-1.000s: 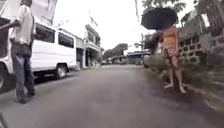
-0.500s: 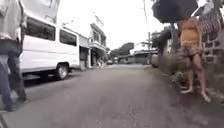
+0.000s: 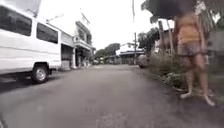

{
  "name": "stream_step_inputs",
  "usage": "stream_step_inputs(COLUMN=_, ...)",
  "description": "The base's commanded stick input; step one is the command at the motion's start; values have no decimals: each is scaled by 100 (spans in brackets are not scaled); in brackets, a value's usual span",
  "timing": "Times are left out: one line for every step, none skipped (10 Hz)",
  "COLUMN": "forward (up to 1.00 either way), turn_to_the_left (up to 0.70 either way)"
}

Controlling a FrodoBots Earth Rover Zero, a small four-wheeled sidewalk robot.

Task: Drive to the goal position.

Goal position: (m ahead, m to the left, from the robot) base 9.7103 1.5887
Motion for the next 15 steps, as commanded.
stream_step_inputs(forward=85, turn_to_the_left=10)
stream_step_inputs(forward=85, turn_to_the_left=10)
stream_step_inputs(forward=85, turn_to_the_left=10)
stream_step_inputs(forward=85, turn_to_the_left=10)
stream_step_inputs(forward=85, turn_to_the_left=10)
stream_step_inputs(forward=85, turn_to_the_left=-2)
stream_step_inputs(forward=85, turn_to_the_left=-24)
stream_step_inputs(forward=85, turn_to_the_left=-19)
stream_step_inputs(forward=85, turn_to_the_left=10)
stream_step_inputs(forward=85, turn_to_the_left=10)
stream_step_inputs(forward=85, turn_to_the_left=10)
stream_step_inputs(forward=85, turn_to_the_left=10)
stream_step_inputs(forward=85, turn_to_the_left=10)
stream_step_inputs(forward=85, turn_to_the_left=10)
stream_step_inputs(forward=85, turn_to_the_left=10)
